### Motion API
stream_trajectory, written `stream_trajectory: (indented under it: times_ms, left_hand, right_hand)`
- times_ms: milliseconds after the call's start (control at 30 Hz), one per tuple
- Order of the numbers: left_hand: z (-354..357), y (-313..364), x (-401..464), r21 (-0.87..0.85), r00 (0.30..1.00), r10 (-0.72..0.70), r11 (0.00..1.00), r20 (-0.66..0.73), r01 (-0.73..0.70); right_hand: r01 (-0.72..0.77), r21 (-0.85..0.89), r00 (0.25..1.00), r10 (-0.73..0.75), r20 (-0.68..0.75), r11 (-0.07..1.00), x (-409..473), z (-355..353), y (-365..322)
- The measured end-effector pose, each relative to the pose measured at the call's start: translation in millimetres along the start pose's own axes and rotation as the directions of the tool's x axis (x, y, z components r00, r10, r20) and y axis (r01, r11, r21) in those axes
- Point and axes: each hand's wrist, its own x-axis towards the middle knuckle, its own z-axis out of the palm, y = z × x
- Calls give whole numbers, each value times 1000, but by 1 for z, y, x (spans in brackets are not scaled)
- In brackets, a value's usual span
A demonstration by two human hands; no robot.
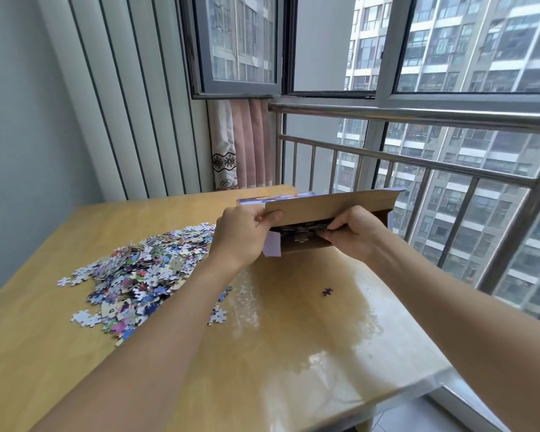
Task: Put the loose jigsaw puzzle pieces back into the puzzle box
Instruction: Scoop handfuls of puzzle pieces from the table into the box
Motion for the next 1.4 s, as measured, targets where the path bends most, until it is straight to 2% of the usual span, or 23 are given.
stream_trajectory:
  times_ms: [100,167,233,333,400,433,500,567,633,700,767,833,900,967,1067,1167,1200,1233,1333,1400]
  left_hand:
    - [-1,0,1,-18,1000,1,1000,0,-1]
    - [0,0,1,-11,1000,2,1000,0,-2]
    - [1,0,0,-7,1000,-1,1000,0,1]
    - [3,-1,-1,-6,1000,-11,1000,-4,11]
    - [2,-1,-2,0,1000,-10,1000,-10,10]
    - [0,-1,-2,4,1000,-5,1000,-13,5]
    - [-3,-1,-2,13,1000,13,1000,-23,-12]
    - [-5,-4,0,18,999,31,999,-41,-30]
    - [-5,-6,0,22,998,39,999,-44,-38]
    - [-4,-7,0,30,998,43,999,-34,-42]
    - [-2,-6,-2,31,998,50,998,-23,-50]
    - [0,-5,-4,25,999,52,998,-9,-51]
    - [0,-4,-3,18,999,44,999,2,-44]
    - [0,-7,-2,6,999,41,999,11,-41]
    - [-1,-13,-1,-22,999,37,999,19,-37]
    - [5,-23,-6,-53,998,51,997,33,-49]
    - [8,-26,-9,-53,998,49,998,40,-47]
    - [12,-28,-11,-49,998,38,998,50,-35]
    - [22,-35,-20,-46,997,-14,999,75,17]
    - [29,-40,-24,-54,995,-28,998,96,33]
  right_hand:
    - [50,-269,998,-60,-28,962,13,-12,3]
    - [85,-587,986,-154,-68,805,19,-19,7]
    - [139,-817,954,-296,-41,560,23,-25,9]
    - [270,-957,880,-431,199,108,13,-22,10]
    - [307,-930,838,-407,364,-200,10,-21,8]
    - [321,-891,824,-370,430,-321,8,-21,7]
    - [352,-800,789,-306,533,-486,4,-26,5]
    - [449,-728,708,-291,643,-518,-4,-31,5]
    - [594,-614,608,-210,766,-520,-13,-34,10]
    - [678,-528,571,-85,816,-512,-19,-33,18]
    - [707,-562,624,5,781,-430,-21,-28,22]
    - [641,-673,742,73,666,-370,-19,-20,15]
    - [520,-763,841,73,536,-384,-12,-19,5]
    - [459,-796,871,25,490,-394,-3,-23,1]
    - [552,-727,795,-3,606,-408,-2,-28,5]
    - [647,-610,629,-133,766,-457,-21,-43,17]
    - [655,-569,595,-125,794,-497,-29,-49,21]
    - [643,-540,602,-77,794,-542,-36,-54,24]
    - [508,-582,784,62,617,-634,-38,-70,31]
    - [440,-665,855,54,516,-603,-32,-77,34]
